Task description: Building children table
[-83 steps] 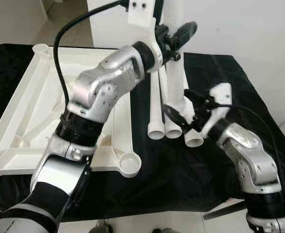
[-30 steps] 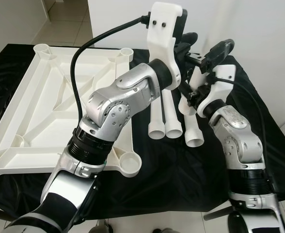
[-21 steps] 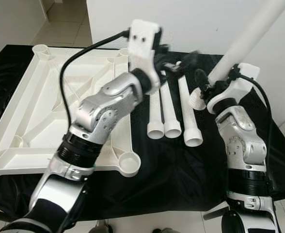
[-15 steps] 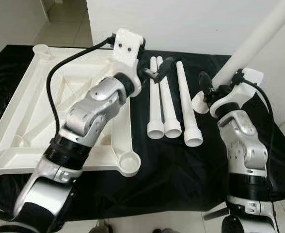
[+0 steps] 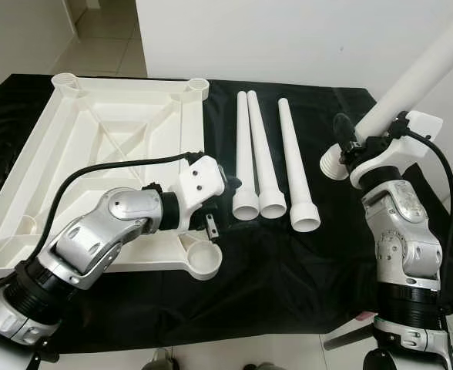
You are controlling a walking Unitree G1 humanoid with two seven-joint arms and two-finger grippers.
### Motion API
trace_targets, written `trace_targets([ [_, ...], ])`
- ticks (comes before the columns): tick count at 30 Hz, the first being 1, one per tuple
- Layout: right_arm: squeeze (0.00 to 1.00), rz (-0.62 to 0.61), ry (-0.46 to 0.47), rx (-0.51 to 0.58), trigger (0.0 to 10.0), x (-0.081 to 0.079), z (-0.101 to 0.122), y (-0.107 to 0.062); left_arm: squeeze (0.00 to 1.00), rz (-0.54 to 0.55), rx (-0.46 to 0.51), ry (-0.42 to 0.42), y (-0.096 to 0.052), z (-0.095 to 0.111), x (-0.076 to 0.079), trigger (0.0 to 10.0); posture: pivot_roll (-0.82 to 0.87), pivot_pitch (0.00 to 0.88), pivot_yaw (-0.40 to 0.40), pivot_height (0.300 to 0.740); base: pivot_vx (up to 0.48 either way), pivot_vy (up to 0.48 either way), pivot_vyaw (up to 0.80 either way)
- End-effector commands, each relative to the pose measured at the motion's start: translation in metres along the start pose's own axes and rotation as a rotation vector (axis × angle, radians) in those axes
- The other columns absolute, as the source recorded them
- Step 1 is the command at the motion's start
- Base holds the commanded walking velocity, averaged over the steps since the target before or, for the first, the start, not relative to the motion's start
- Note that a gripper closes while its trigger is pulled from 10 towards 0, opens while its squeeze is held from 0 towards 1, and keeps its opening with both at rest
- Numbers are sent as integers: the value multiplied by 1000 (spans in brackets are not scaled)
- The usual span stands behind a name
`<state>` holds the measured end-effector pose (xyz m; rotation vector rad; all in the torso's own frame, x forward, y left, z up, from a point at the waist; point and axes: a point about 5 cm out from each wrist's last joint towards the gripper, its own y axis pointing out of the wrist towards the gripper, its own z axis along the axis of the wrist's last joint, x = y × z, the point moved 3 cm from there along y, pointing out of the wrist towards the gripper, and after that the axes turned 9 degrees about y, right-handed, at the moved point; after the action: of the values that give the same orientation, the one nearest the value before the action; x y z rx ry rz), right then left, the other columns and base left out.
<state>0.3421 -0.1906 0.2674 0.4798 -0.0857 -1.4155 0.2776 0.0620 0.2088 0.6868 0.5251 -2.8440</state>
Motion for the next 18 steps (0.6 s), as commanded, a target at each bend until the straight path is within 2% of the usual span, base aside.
trace_targets([
  [1, 0, -2, -28, 34, 10000, 4, 10, -3, 0, -16, -43, -25, -9, -11, 3, 10000, 0, 109, -6, 740, 0, 0, 0],
  [3, 0, -1, -34, 34, 10000, 5, 11, -3, 0, -21, -61, -29, -13, -15, 4, 10000, 0, 109, -6, 740, 0, 0, 0],
  [5, 0, 2, -42, 35, 10000, 5, 11, -4, 0, -32, -117, -24, -23, -28, 6, 10000, 0, 109, -6, 740, 0, 0, 0],
  [7, 0, 2, -42, 35, 10000, 5, 11, -4, 0, -32, -117, -24, -23, -28, 6, 10000, 0, 109, -6, 740, 0, 0, 0],
  [8, 0, 5, -48, 38, 10000, 6, 13, -4, 0, -44, -169, -31, -30, -39, 8, 10000, 6, 119, -5, 740, 0, 0, 0],
  [11, 0, 7, -51, 40, 10000, 6, 14, -4, 0, -37, -220, -15, -32, -49, 8, 10000, 6, 119, -5, 740, 0, 0, 0],
  [12, 0, 9, -55, 43, 10000, 6, 15, -3, 0, -30, -293, 18, -35, -63, 9, 10000, 5, 121, -4, 740, 0, 0, 0],
  [13, 0, 10, -56, 44, 10000, 6, 16, -3, 0, -29, -318, 25, -36, -68, 10, 10000, 5, 121, -4, 740, 0, 0, 0],
  [18, 0, 10, -61, 43, 10000, 6, 16, -3, 0, -25, -354, 34, -40, -75, 9, 10000, 0, 128, -4, 740, 0, 0, 0],
])
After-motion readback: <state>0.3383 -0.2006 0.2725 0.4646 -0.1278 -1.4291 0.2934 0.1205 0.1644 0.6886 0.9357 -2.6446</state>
